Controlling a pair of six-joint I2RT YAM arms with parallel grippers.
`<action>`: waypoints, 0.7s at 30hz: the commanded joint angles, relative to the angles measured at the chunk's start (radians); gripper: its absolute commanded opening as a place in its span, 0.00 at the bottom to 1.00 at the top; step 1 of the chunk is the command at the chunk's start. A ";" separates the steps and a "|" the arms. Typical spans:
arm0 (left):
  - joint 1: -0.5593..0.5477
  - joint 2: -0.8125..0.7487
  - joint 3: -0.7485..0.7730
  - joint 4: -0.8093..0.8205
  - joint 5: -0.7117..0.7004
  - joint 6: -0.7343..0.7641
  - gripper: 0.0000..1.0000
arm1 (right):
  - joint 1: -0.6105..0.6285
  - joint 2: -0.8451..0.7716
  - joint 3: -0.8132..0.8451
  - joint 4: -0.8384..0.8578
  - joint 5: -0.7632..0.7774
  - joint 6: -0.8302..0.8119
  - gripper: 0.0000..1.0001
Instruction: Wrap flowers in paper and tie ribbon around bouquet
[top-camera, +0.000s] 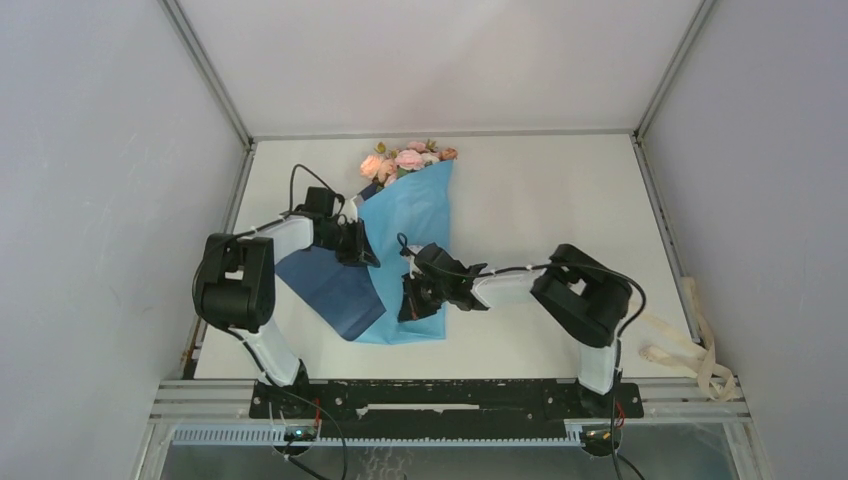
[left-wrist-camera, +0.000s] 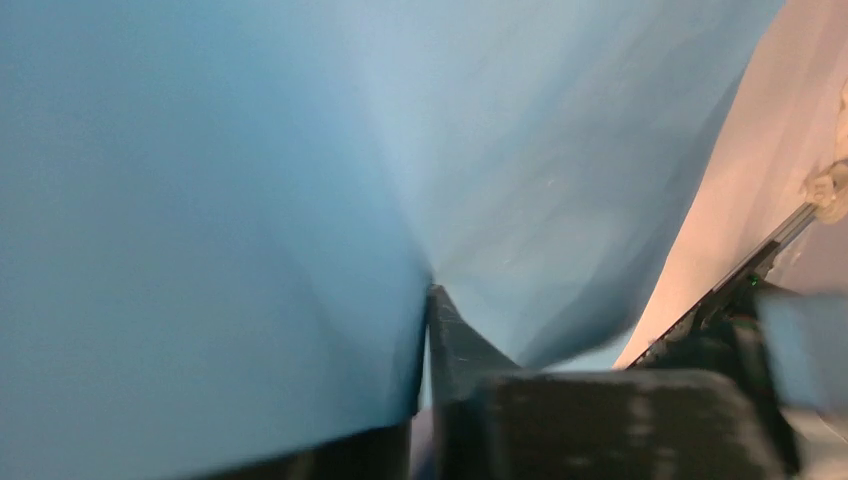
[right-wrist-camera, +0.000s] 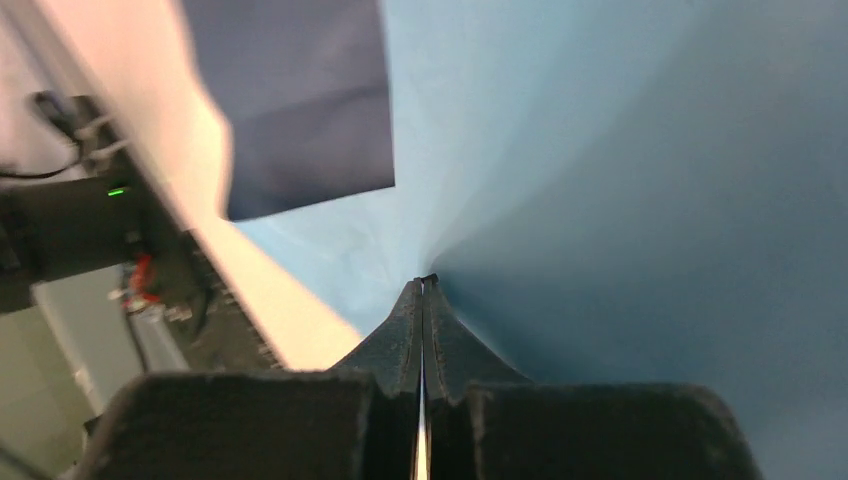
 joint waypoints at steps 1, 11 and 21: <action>0.003 -0.041 0.045 -0.071 -0.032 0.067 0.30 | -0.008 0.080 0.002 0.017 0.052 0.039 0.00; 0.387 -0.204 -0.064 -0.146 -0.188 -0.016 0.87 | 0.024 0.094 0.001 0.012 0.078 0.046 0.00; 0.445 -0.043 -0.141 -0.139 -0.188 -0.056 1.00 | 0.013 0.086 0.002 0.030 0.053 0.049 0.00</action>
